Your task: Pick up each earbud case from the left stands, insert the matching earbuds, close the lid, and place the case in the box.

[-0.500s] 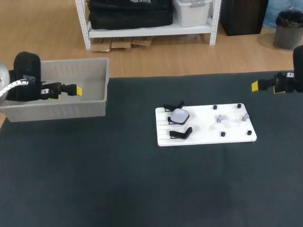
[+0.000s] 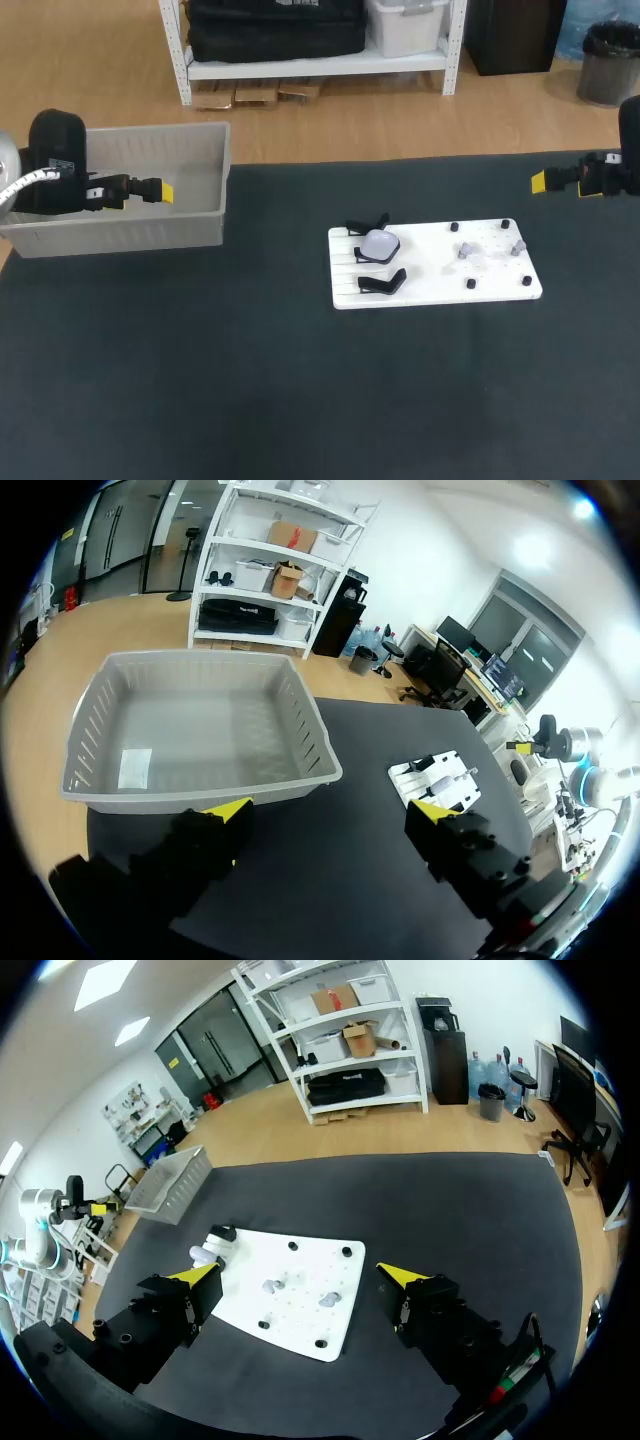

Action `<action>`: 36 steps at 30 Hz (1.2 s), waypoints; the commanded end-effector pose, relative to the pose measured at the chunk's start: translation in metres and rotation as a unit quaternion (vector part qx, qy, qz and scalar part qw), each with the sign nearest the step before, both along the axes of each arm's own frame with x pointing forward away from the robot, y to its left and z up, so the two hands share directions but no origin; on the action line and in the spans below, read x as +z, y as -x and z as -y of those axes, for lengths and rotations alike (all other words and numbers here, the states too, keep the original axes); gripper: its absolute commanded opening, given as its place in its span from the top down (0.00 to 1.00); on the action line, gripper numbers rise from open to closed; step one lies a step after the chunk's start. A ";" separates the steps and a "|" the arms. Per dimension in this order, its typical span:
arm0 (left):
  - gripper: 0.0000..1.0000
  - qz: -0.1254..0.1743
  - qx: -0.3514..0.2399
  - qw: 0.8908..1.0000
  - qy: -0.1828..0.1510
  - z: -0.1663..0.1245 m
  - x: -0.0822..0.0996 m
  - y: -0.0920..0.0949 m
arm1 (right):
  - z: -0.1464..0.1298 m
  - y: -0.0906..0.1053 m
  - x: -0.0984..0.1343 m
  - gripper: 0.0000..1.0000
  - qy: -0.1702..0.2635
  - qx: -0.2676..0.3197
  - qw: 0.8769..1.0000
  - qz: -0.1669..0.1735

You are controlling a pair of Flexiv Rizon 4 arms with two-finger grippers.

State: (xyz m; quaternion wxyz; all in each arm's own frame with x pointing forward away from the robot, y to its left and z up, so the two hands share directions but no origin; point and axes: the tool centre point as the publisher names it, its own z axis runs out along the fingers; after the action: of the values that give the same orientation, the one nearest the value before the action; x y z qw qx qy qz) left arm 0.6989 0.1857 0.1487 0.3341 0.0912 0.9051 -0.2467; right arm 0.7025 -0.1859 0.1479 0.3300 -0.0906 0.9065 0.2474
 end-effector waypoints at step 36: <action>0.00 0.315 -0.531 0.787 0.003 0.095 0.040 0.034 | 0.000 0.001 0.001 0.00 0.001 -0.001 1.000 0.000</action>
State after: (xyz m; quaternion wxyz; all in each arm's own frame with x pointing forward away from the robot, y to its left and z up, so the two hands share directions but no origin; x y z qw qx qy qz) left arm 0.6641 0.0913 0.1916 0.4164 0.5646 0.6635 -0.2601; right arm 0.7024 -0.1860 0.1479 0.3300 -0.0906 0.9065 0.2474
